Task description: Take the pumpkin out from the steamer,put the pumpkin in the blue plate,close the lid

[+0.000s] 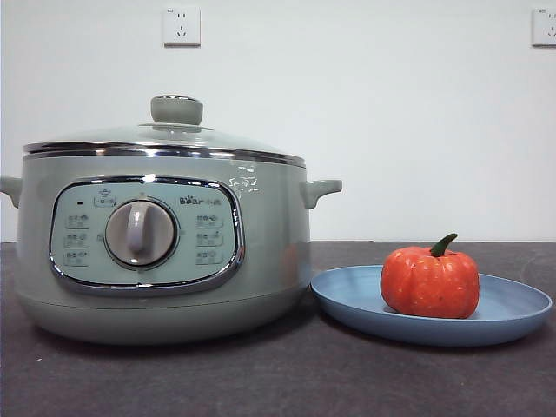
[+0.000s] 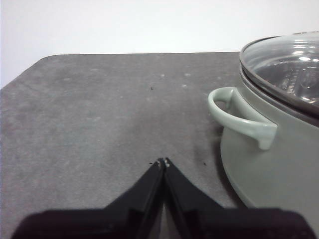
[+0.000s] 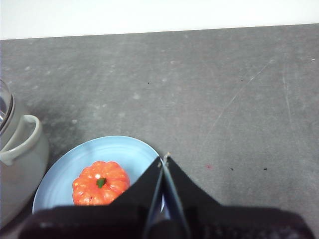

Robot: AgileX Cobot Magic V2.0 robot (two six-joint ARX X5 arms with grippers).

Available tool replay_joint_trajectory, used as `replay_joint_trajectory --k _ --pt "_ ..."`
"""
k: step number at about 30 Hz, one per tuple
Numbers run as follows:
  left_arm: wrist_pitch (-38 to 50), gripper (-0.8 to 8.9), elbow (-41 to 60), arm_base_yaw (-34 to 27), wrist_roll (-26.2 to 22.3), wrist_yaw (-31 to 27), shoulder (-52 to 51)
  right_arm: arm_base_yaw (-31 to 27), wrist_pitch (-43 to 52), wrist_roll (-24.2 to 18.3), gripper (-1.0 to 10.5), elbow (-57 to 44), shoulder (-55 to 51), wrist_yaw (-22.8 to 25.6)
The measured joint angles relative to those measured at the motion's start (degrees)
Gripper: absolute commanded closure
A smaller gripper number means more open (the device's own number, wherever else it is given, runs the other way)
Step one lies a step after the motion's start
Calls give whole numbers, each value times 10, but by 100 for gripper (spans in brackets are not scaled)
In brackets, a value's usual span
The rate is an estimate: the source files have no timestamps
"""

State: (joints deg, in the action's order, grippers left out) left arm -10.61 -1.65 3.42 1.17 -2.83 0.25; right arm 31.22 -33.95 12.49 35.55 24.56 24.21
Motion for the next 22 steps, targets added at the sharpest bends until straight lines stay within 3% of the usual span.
replay_joint_trajectory --k 6,22 --pt "0 817 6 0 15 26 0 0 -1 0 963 0 0 0" --pt "0 817 6 0 21 26 0 0 -2 0 963 0 0 0"
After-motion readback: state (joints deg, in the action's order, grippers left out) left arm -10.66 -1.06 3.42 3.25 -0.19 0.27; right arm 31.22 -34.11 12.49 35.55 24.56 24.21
